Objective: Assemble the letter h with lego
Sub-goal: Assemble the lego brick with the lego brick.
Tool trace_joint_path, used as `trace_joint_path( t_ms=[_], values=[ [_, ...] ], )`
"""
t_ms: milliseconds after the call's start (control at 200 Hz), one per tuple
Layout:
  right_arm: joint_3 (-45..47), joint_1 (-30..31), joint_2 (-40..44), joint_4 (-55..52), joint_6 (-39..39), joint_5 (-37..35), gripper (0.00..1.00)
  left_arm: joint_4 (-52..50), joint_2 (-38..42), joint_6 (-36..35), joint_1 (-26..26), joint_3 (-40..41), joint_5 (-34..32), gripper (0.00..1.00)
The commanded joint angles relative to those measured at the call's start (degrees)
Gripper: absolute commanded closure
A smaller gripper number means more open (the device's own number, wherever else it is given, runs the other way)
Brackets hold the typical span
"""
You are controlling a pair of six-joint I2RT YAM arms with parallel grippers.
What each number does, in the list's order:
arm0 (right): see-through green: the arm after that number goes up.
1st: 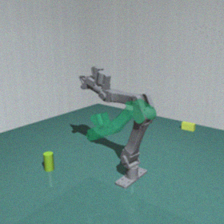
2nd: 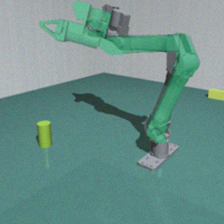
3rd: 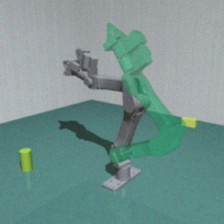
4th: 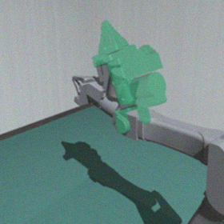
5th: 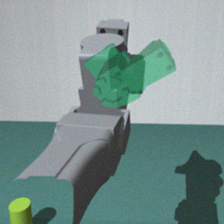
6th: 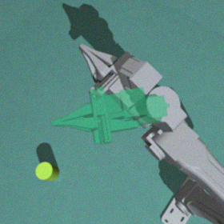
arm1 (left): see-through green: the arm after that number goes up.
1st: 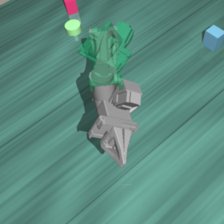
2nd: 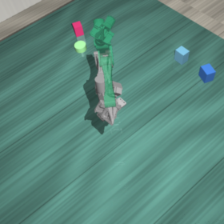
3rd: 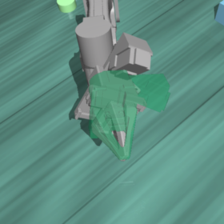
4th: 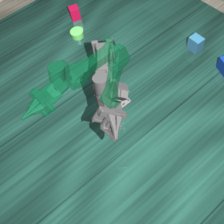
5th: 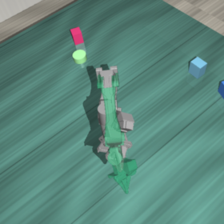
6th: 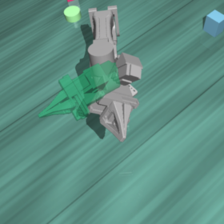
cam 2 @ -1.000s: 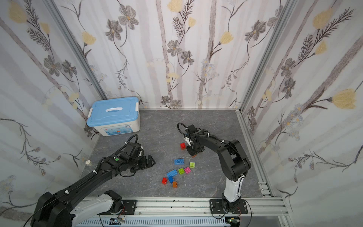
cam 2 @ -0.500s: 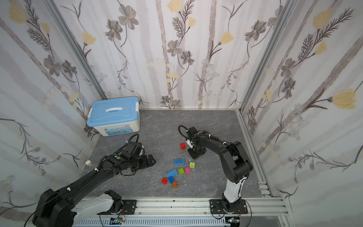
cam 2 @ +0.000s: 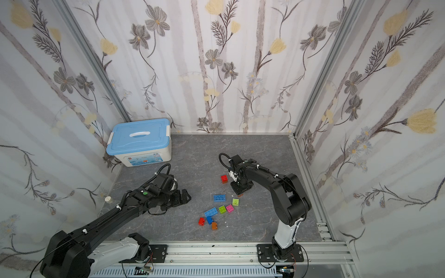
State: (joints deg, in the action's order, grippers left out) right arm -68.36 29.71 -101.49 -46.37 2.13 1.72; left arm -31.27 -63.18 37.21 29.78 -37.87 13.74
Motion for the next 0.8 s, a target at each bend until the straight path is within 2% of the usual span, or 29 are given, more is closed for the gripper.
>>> trace_joint_path(
  t_ms=[0,150,555,659,794],
  values=[
    [-0.2,0.04,0.42,-1.2,0.73,0.0,0.59,0.52,-0.1,-0.3,0.01,-0.37,-0.03,0.0],
    [-0.02,0.04,0.21,-1.21,0.68,-0.31,0.67,0.63,-0.19,-0.3,0.01,-0.51,-0.03,0.0],
    [4.0,0.05,1.11,0.59,3.17,-4.59,0.74,0.66,-0.63,-0.47,0.01,-0.57,-0.09,0.0],
    [6.65,0.03,2.07,3.23,4.79,-3.31,0.76,0.84,-0.89,-0.38,-0.01,-0.62,-0.03,0.0],
    [5.52,-0.01,-0.99,1.39,5.18,-2.77,0.79,1.44,-1.16,-0.17,0.03,-0.63,0.22,0.0]
  ],
)
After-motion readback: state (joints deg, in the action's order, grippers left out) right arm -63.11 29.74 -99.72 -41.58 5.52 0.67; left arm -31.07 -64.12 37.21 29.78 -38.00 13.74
